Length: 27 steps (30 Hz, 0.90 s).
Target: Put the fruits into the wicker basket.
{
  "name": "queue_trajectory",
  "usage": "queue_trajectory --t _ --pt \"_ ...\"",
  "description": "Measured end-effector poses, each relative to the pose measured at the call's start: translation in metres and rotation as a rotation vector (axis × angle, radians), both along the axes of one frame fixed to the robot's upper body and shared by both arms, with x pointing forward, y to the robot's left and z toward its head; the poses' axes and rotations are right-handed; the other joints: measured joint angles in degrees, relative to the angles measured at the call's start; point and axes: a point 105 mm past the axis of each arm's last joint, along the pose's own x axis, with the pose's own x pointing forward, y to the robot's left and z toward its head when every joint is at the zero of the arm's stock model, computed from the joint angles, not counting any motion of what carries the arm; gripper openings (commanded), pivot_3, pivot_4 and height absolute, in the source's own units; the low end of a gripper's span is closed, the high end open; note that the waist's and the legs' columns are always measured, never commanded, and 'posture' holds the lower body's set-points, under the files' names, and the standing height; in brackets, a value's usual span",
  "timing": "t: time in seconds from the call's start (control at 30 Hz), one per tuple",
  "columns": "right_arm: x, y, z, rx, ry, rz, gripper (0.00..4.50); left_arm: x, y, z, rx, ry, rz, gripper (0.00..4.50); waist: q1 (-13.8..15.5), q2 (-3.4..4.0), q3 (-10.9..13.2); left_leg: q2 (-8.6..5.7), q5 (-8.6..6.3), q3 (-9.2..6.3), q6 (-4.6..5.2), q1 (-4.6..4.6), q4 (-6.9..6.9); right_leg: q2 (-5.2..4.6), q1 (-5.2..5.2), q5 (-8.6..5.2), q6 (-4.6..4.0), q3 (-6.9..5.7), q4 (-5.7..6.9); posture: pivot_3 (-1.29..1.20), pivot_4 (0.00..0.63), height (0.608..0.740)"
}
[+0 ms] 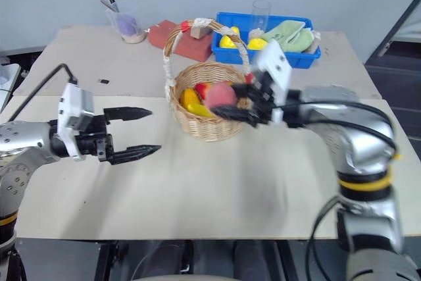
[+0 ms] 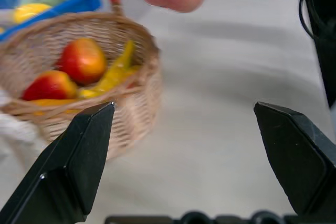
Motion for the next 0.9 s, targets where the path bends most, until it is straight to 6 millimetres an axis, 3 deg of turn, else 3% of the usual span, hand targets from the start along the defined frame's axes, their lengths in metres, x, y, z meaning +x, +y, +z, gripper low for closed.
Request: queue_trajectory --t 0.1,0.17,0.3,0.43,0.6,0.77,0.9 --pt "0.028 0.012 -0.01 -0.002 -0.015 -0.101 2.22 -0.002 0.001 0.004 -0.029 0.0 0.017 4.5 0.26 0.0 0.0 0.0 0.06 -0.06 -0.1 -0.06 -0.06 -0.01 -0.11 0.01 -0.01 -0.16 0.32 0.0 0.15 0.74" --pt "0.043 0.019 -0.013 0.003 -0.025 -0.145 3.25 -0.003 0.0 0.008 -0.046 -0.006 0.026 4.5 0.06 0.01 0.0 -0.04 0.11 -0.02 -0.18 -0.11 -0.07 -0.05 -0.23 0.01 -0.01 -0.16 0.42 0.0 0.15 0.74" --pt "0.052 0.025 -0.015 0.007 -0.048 -0.171 4.48 -0.005 -0.002 0.009 -0.053 -0.008 0.035 4.5 -0.21 0.01 0.01 -0.02 0.12 -0.06 -0.2 -0.11 -0.1 -0.03 -0.24 0.01 -0.01 -0.19 0.44 0.0 0.15 0.74" --pt "0.046 0.027 -0.013 0.006 -0.057 -0.14 4.48 -0.005 -0.002 0.008 -0.052 -0.009 0.046 4.5 -0.51 0.02 0.01 0.0 0.12 -0.08 -0.2 -0.09 -0.13 -0.01 -0.24 0.01 -0.02 -0.2 0.45 0.0 0.15 0.74" --pt "0.013 0.025 -0.013 -0.009 -0.044 -0.006 4.48 -0.003 -0.002 0.008 -0.052 -0.013 0.057 4.5 -0.45 0.02 0.01 0.0 0.11 -0.13 -0.19 -0.09 -0.17 -0.02 -0.21 0.01 -0.02 -0.27 0.43 0.0 0.15 0.74" --pt "-0.017 -0.004 -0.027 -0.074 -0.01 0.026 4.48 -0.001 -0.003 0.008 -0.046 -0.019 0.058 4.5 -0.15 0.01 0.01 -0.02 0.1 -0.22 -0.17 -0.09 -0.16 -0.05 -0.08 0.01 -0.02 -0.39 0.34 0.0 0.15 0.74" --pt "-0.015 -0.038 -0.016 -0.047 -0.066 -0.134 4.48 0.002 -0.003 0.011 -0.052 -0.032 0.057 4.5 -0.34 0.01 0.01 0.0 0.1 -0.24 -0.17 -0.06 -0.17 -0.02 -0.07 -0.01 -0.04 -0.39 0.36 0.0 0.15 0.74"
